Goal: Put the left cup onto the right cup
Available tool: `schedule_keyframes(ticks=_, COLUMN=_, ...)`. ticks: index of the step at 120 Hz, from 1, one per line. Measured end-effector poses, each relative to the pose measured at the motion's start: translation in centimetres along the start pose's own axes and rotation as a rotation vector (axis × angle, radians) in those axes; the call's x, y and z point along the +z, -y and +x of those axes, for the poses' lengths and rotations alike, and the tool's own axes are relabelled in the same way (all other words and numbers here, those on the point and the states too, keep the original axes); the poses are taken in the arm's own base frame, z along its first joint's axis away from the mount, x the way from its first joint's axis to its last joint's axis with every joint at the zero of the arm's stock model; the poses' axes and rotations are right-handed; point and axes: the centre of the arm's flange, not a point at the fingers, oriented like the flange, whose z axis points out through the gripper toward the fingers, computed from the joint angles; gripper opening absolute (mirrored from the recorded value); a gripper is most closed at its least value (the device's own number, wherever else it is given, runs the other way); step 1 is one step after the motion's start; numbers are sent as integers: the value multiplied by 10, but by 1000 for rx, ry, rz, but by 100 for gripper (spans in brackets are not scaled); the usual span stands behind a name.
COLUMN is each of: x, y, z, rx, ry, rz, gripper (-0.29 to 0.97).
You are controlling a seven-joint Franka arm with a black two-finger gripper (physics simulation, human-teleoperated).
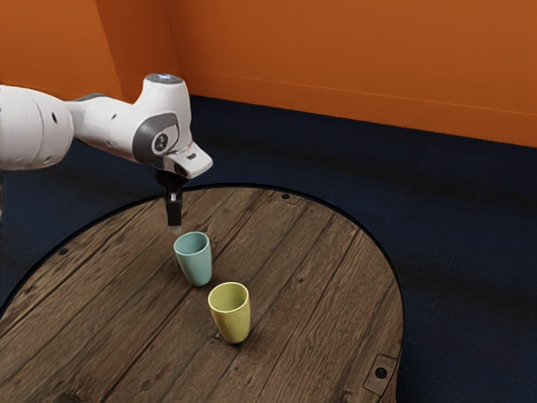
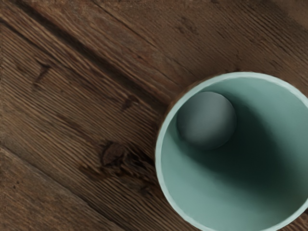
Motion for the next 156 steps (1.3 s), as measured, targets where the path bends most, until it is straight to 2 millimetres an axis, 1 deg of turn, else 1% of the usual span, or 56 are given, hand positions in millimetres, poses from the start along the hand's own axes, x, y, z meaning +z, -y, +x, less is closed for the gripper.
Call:
schedule_keyframes(ticks=16, x=6, y=6, z=11, rx=21, ry=-5, rz=16, gripper=68)
schedule_keyframes(ticks=38, x=17, y=9, z=20, rx=43, ry=-7, rz=24, gripper=68)
schedule_keyframes(ticks=54, x=23, y=10, z=32, rx=62, ry=-13, rz=28, gripper=68)
schedule_keyframes(ticks=64, x=30, y=8, z=38, rx=73, ry=-14, rz=22, gripper=68)
schedule_keyframes(ticks=73, x=31, y=4, z=44, rx=80, ry=-24, rz=17, gripper=68)
schedule_keyframes(ticks=94, x=35, y=0, z=46, rx=69, ry=-46, rz=-6, gripper=67)
schedule_keyframes(ticks=114, x=54, y=-3, z=36, rx=47, ry=-39, rz=-47, gripper=57)
schedule_keyframes(ticks=120, x=57, y=-4, z=35, rx=42, ry=-38, rz=-54, gripper=52)
schedule_keyframes(ticks=126, x=59, y=-4, z=35, rx=41, ry=-37, rz=-56, gripper=44)
schedule_keyframes(ticks=142, x=56, y=-5, z=36, rx=46, ry=-34, rz=-49, gripper=17)
schedule_keyframes(ticks=156, x=53, y=-5, z=36, rx=49, ry=-34, rz=-42, gripper=4)
